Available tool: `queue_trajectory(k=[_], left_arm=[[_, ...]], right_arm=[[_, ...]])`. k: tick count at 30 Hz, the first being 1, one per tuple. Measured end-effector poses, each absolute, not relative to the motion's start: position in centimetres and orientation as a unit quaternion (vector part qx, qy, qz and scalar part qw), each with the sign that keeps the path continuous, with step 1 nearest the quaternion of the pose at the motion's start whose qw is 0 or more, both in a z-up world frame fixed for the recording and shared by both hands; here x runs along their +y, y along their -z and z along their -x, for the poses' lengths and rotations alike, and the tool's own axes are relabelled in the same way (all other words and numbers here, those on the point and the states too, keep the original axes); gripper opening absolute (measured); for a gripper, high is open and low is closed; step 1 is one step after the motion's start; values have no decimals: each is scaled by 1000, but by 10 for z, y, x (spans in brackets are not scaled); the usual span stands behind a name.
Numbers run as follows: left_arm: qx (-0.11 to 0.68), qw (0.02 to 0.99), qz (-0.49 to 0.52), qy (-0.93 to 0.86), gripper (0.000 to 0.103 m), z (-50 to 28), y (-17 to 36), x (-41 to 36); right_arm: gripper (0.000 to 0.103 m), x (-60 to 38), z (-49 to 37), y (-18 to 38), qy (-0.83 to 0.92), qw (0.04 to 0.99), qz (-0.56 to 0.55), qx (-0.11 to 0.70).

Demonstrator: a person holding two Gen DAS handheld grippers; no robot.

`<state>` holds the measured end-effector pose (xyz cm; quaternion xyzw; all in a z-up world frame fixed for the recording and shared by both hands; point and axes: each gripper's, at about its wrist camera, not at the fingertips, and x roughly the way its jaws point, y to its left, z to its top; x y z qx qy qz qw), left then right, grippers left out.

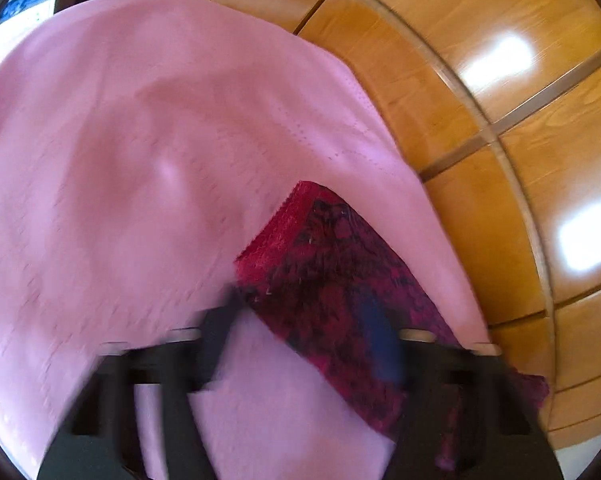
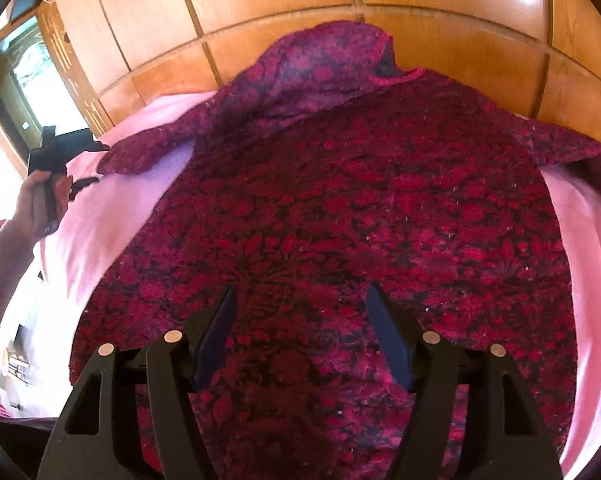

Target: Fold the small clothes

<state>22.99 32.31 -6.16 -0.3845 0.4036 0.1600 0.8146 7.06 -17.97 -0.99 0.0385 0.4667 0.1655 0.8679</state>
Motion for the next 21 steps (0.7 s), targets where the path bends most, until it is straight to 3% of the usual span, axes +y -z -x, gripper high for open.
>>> queue_trajectory(k=[2, 5, 12, 17, 21], left_arm=[[402, 818, 377, -163, 10, -237, 61, 328], [364, 835, 368, -187, 9, -231, 39, 345], [302, 855, 313, -283, 8, -228, -8, 387], [353, 850, 236, -312, 11, -246, 8, 373], [387, 812, 240, -365, 20, -232, 32, 372]], right_arm=[[66, -182, -74, 14, -159, 865, -39, 474], [66, -184, -79, 22, -151, 861, -45, 483], [67, -184, -89, 33, -144, 859, -50, 488], [68, -178, -97, 41, -140, 859, -38, 491], [68, -177, -98, 41, -139, 859, -39, 491]])
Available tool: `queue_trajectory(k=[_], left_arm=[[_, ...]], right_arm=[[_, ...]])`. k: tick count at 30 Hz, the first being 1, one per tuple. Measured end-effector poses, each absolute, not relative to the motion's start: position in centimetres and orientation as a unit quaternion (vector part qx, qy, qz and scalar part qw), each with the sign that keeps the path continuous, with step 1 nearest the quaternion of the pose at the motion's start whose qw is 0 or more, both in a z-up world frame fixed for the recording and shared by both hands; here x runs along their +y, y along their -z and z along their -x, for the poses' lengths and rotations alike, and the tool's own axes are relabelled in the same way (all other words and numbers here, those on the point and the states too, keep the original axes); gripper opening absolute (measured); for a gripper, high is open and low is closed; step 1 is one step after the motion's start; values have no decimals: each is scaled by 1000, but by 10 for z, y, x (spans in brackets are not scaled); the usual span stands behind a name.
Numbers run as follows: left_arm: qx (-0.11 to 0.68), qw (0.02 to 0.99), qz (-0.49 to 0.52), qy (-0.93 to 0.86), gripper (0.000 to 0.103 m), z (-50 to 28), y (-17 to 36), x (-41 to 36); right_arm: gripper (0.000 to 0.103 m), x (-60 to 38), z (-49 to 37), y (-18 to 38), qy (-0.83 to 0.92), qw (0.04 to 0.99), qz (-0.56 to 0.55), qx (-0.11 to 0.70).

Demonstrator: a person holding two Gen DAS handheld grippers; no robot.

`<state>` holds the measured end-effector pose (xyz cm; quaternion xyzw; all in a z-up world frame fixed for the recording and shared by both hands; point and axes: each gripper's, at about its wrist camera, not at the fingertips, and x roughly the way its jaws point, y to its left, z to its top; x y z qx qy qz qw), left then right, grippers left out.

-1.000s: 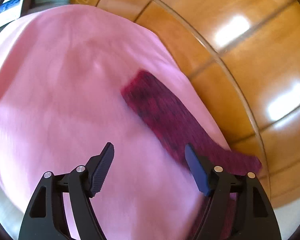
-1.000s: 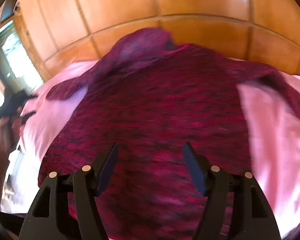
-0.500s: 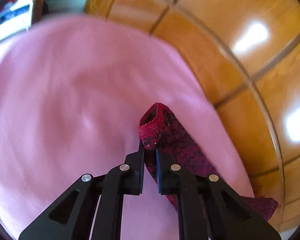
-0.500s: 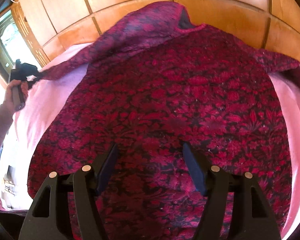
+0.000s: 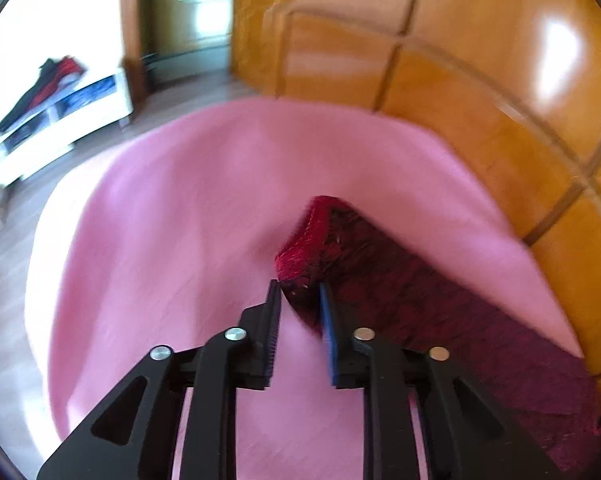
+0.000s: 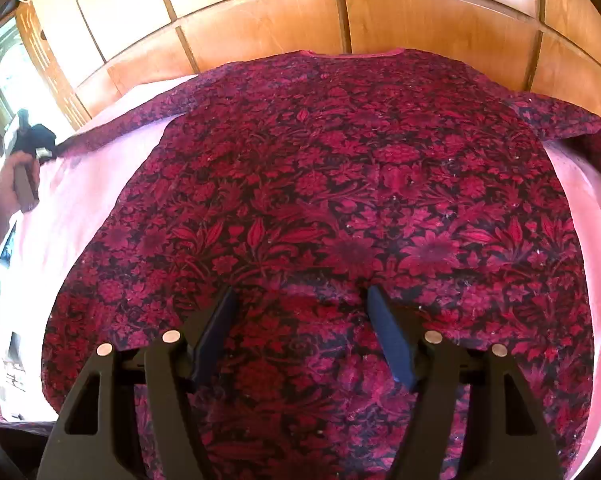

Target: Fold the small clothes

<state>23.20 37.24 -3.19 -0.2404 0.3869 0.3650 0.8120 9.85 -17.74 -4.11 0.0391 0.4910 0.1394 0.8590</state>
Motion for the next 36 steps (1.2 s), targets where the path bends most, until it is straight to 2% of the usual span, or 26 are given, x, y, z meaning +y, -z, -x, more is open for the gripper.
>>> queue_trajectory(k=[1, 3, 6, 11, 15, 17, 18, 20, 22, 25, 27, 33, 35, 36], left_arm=[[389, 810, 249, -361, 22, -225, 32, 370], [382, 823, 276, -317, 40, -211, 28, 359], [368, 851, 282, -246, 47, -189, 15, 323], [394, 876, 261, -90, 47, -167, 13, 238], [415, 884, 215, 19, 47, -143, 22, 158], [419, 887, 187, 61, 47, -131, 25, 122], [420, 887, 174, 75, 47, -130, 28, 112], [424, 889, 140, 99, 47, -126, 31, 87], [430, 889, 102, 118, 47, -116, 36, 60], [440, 887, 48, 129, 47, -111, 48, 37], [455, 883, -12, 114, 47, -106, 59, 29], [454, 883, -15, 116, 47, -93, 58, 41], [456, 882, 8, 115, 47, -91, 52, 43], [452, 885, 11, 115, 47, -89, 48, 40]], right_arm=[[68, -178, -99, 40, -140, 859, -39, 491], [68, -184, -97, 34, -136, 863, -41, 485], [68, -209, -96, 21, -108, 875, -60, 468], [69, -270, -89, 12, 2, 889, -88, 450], [69, -309, -72, 22, 44, 876, -109, 468], [55, -317, -62, 33, 31, 864, -122, 488], [43, -315, -57, 37, 21, 860, -125, 494], [38, -306, -47, 40, 9, 863, -110, 493], [25, -297, -41, 39, -2, 868, -90, 489], [16, -285, -35, 34, -7, 875, -44, 482], [14, -280, -28, 31, -14, 874, -10, 485], [13, -288, -2, 35, -33, 860, 8, 509], [20, -304, -6, 32, -48, 859, -44, 508], [31, -317, -11, 28, -49, 859, -80, 504]])
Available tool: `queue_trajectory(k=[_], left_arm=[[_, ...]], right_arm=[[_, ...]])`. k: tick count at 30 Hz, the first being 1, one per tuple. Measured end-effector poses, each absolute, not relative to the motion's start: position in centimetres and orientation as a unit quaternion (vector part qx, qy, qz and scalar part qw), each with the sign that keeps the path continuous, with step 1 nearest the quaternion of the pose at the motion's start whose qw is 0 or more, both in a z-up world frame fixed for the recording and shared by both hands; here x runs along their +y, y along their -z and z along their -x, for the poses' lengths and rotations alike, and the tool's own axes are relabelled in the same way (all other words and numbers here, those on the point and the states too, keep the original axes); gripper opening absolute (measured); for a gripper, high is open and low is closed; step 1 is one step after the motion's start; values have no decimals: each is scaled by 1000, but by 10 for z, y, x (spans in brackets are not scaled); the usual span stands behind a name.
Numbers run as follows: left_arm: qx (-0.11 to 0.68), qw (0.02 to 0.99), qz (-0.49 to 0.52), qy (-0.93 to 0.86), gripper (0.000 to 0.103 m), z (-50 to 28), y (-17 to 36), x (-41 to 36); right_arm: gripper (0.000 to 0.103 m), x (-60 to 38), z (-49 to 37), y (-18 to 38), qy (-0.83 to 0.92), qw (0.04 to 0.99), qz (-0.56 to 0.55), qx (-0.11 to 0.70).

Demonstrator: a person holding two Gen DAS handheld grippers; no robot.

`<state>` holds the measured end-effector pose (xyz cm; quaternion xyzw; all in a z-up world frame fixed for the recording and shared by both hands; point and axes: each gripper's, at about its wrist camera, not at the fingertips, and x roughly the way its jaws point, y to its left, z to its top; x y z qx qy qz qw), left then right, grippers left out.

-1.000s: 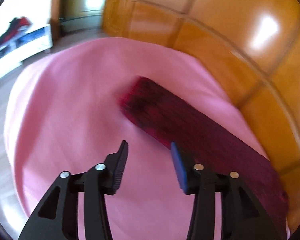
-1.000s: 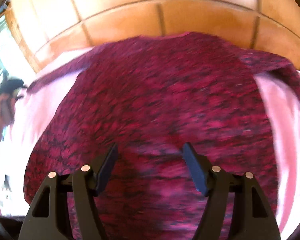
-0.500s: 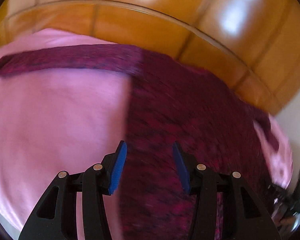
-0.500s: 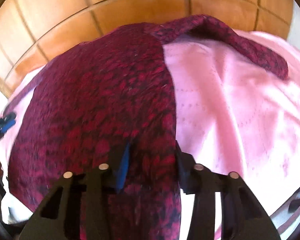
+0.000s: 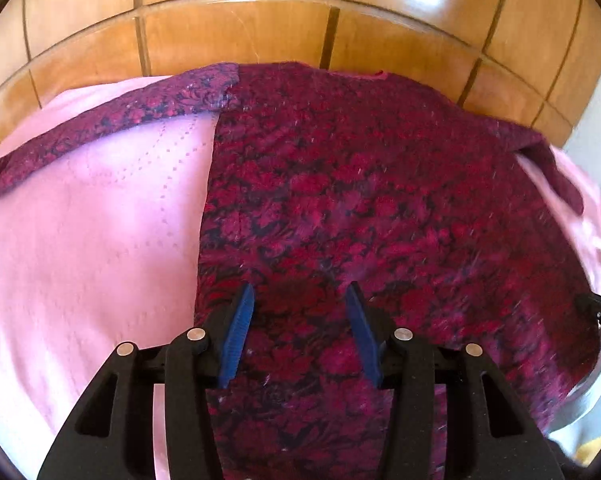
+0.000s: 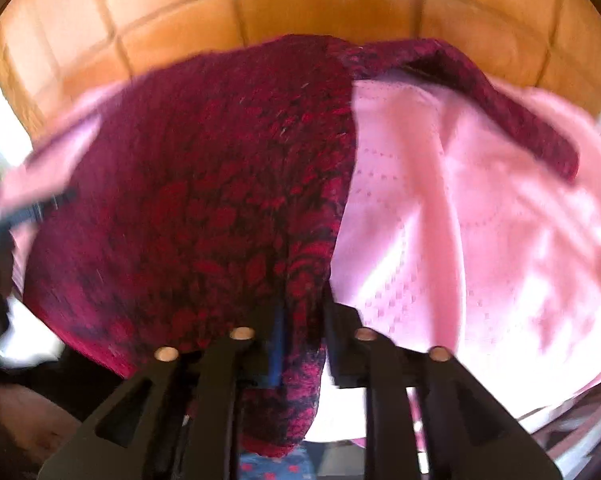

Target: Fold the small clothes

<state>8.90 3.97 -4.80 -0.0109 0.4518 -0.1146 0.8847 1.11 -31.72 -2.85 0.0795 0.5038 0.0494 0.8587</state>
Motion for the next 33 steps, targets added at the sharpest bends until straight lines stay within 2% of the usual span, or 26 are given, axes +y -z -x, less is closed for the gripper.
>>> queue_trajectory(k=[1, 3, 7, 13, 18, 25, 30, 32, 33], left_arm=[[446, 888, 12, 113, 47, -91, 45, 36], [435, 894, 11, 111, 47, -92, 38, 30], [432, 895, 24, 109, 47, -103, 37, 21], [457, 883, 25, 106, 47, -116, 57, 8], [456, 883, 29, 105, 53, -116, 62, 8], [454, 885, 32, 100, 57, -117, 66, 6], [454, 885, 38, 97, 57, -118, 66, 4], [454, 885, 41, 97, 57, -117, 66, 6], [454, 885, 43, 97, 57, -117, 66, 6]], right_arm=[[43, -332, -16, 24, -43, 862, -114, 491], [57, -375, -28, 14, -14, 871, -204, 448], [58, -480, -53, 17, 57, 843, -415, 336], [58, -571, -95, 71, 107, 743, -620, 228], [57, -584, -121, 106, 145, 698, -655, 250], [54, -569, -135, 103, 135, 692, -654, 274], [53, -566, -142, 108, 152, 701, -648, 257], [51, -579, -149, 107, 172, 699, -649, 247], [43, -586, -153, 104, 185, 705, -639, 247]])
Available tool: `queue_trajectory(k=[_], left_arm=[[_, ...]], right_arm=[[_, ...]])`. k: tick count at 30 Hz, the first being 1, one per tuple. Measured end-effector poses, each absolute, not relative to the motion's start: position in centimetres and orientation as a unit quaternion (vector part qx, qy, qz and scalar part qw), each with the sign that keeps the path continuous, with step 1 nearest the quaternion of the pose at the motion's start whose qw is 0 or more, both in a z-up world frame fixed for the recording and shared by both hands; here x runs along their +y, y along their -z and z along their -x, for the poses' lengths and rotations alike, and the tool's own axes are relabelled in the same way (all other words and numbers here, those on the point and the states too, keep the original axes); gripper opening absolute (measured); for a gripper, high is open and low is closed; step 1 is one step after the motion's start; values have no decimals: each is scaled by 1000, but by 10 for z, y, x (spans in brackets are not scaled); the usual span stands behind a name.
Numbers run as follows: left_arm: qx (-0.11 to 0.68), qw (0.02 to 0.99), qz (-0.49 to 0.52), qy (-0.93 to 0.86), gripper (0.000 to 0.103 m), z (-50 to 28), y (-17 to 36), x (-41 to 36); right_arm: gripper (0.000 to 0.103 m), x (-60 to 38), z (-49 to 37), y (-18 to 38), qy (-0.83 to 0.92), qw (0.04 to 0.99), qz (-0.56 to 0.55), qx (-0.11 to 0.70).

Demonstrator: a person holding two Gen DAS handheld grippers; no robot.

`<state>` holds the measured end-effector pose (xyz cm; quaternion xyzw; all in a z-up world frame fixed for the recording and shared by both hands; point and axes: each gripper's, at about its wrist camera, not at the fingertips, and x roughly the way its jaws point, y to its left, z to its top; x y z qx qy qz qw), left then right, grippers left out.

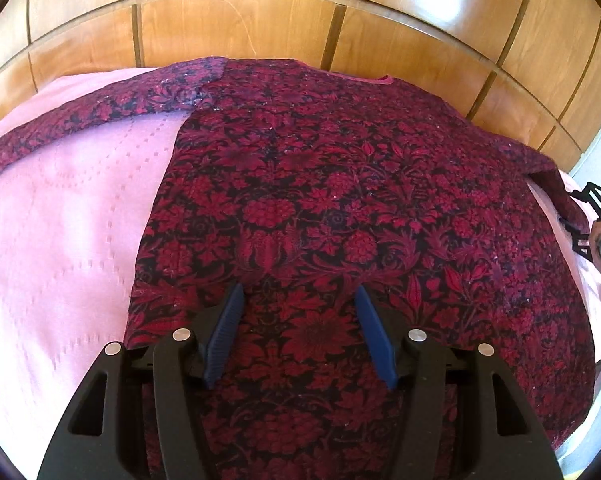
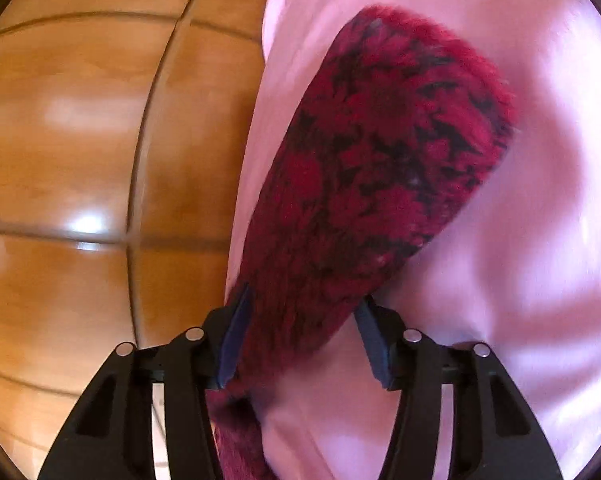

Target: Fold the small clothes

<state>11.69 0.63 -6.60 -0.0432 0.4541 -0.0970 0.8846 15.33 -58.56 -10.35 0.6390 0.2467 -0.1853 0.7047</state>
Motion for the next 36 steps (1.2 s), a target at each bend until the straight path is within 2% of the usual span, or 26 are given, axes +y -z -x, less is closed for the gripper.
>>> queue_trajectory(k=[1, 2, 4, 7, 11, 19, 27, 36], left_arm=[[454, 885, 44, 96, 57, -117, 66, 7], [454, 885, 43, 96, 57, -117, 66, 6], [454, 885, 36, 95, 57, -116, 67, 5], [457, 883, 33, 101, 57, -116, 66, 5], [464, 878, 28, 113, 57, -116, 67, 6], [463, 876, 61, 122, 57, -109, 61, 18], [456, 872, 117, 131, 57, -101, 50, 35], [438, 872, 166, 144, 57, -109, 33, 57]], right_arm=[[21, -593, -158, 99, 201, 713, -623, 250], [14, -600, -162, 93, 218, 724, -602, 259], [9, -613, -169, 82, 234, 741, -563, 280], [8, -625, -174, 63, 287, 782, -461, 305], [8, -635, -201, 79, 320, 780, -393, 367], [8, -565, -236, 13, 224, 867, -292, 337], [8, -409, -303, -19, 46, 911, -183, 366], [8, -205, -355, 22, -118, 883, -89, 445]])
